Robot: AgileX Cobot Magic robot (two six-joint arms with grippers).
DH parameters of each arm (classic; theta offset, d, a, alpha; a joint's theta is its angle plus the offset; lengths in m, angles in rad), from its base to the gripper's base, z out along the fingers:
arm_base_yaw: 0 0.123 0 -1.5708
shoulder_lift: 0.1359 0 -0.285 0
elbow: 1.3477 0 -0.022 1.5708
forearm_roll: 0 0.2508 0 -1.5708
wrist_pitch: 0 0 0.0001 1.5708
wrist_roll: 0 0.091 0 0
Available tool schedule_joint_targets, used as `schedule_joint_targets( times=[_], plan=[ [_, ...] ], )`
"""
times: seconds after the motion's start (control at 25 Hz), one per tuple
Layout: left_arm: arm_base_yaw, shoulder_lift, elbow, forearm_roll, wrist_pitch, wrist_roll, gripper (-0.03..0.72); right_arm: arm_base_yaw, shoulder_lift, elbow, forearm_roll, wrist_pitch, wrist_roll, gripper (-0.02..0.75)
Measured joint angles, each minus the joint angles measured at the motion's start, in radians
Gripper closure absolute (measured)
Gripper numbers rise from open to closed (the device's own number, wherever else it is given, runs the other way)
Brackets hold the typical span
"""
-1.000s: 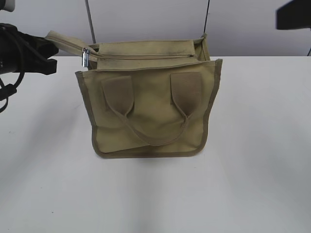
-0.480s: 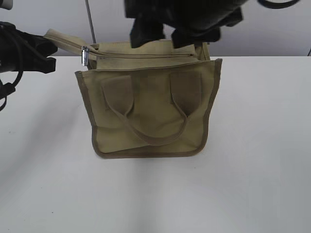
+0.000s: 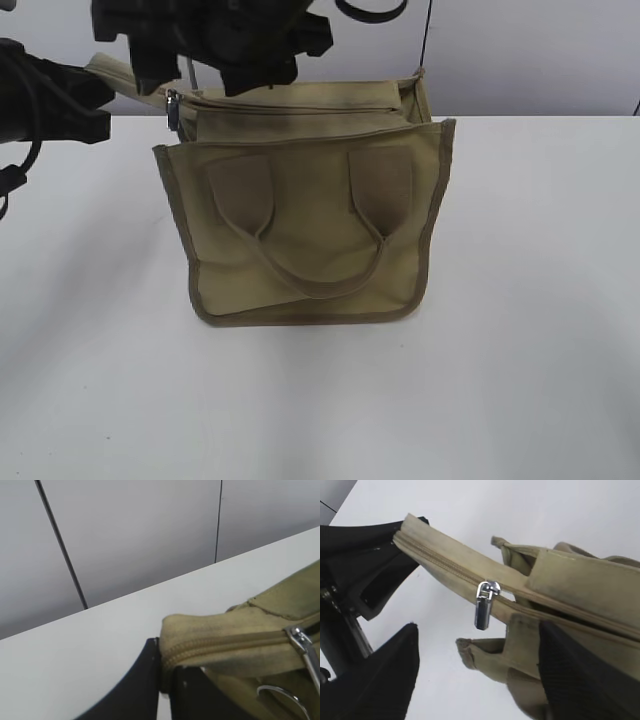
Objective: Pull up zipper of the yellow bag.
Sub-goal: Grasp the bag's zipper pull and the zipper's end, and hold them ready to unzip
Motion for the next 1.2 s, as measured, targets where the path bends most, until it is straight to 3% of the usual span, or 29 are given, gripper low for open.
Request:
schedule_joint_targets(
  times=[0.56, 0.76, 1.2],
  plan=[
    [-0.02, -0.045, 0.0, 0.011, 0.016, -0.005, 0.664, 0.018, 0.109, -0.053, 0.066, -0.026, 0.02, 0.349],
    [-0.02, -0.063, 0.0, 0.012, 0.107, -0.005, 0.664, -0.013, 0.109, -0.056, 0.071, -0.039, 0.036, 0.358],
    [-0.022, -0.082, 0.0, 0.013, 0.086, -0.007, 0.664, -0.039, 0.109, -0.056, 0.112, -0.064, 0.055, 0.359]
  ],
)
